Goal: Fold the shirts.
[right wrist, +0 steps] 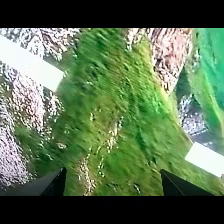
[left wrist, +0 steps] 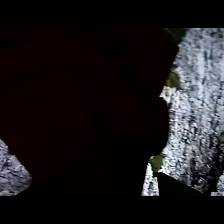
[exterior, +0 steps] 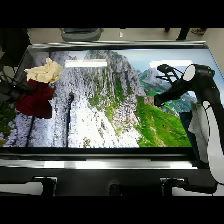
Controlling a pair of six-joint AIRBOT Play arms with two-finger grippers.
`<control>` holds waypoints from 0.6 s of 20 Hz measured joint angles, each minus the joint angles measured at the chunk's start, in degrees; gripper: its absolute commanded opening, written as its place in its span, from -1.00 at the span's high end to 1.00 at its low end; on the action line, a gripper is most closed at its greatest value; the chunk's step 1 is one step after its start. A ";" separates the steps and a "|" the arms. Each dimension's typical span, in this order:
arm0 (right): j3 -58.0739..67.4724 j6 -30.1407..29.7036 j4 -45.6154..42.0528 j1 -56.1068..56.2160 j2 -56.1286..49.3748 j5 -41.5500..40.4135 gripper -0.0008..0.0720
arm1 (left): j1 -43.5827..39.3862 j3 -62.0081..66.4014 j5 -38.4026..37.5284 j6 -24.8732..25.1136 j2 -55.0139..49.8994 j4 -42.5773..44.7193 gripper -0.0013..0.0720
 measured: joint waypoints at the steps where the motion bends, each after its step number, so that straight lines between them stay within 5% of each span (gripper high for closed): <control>1: 0.00 -0.17 0.66 0.00 0.00 -0.02 -0.89 | 1.92 1.29 -1.20 -0.39 -2.49 -1.20 -1.00; 6: 0.00 -0.66 3.04 0.02 0.00 0.31 -0.89 | 6.03 4.11 -1.57 -0.09 -13.03 -7.26 -0.99; 7: 0.00 -0.70 3.21 0.00 0.00 0.50 -0.89 | 6.08 4.31 -0.79 1.42 -14.60 -8.57 -0.63; 8: 0.02 -0.70 3.41 0.00 0.00 0.66 -0.89 | 6.08 4.46 -0.04 3.08 -15.80 -9.90 0.67; 9: 0.00 -0.70 3.48 0.00 0.00 1.01 -0.89 | 6.08 4.55 0.61 4.46 -16.74 -10.82 0.89; 12: 0.00 -1.25 3.74 0.00 0.13 2.40 -0.88 | 6.08 5.25 1.62 8.02 -17.05 -13.97 0.88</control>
